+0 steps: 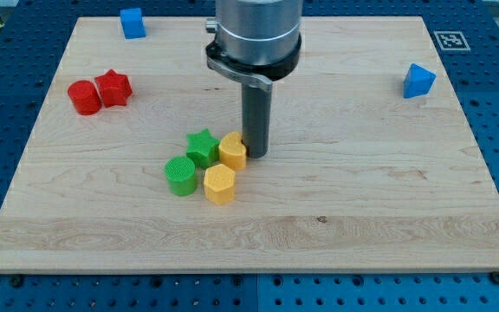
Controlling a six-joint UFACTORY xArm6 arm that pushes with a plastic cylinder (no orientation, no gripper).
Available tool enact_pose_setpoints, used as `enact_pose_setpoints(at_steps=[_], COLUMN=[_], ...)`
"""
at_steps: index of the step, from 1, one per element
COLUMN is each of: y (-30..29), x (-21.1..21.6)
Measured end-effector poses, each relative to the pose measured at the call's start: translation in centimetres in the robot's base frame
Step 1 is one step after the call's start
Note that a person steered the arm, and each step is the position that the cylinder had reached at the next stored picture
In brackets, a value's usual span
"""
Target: Push the blue triangle towards the center of the board
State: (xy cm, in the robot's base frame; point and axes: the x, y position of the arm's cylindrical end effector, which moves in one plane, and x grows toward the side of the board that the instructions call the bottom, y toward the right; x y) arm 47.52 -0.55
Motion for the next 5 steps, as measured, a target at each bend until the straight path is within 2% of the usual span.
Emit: enact_pose_setpoints(at_steps=[1, 2, 3, 4, 5], y=[-2.5, -3.1, -0.9, 4.5, 14.4], x=[0.0, -3.4, -11.1, -17.5, -18.3])
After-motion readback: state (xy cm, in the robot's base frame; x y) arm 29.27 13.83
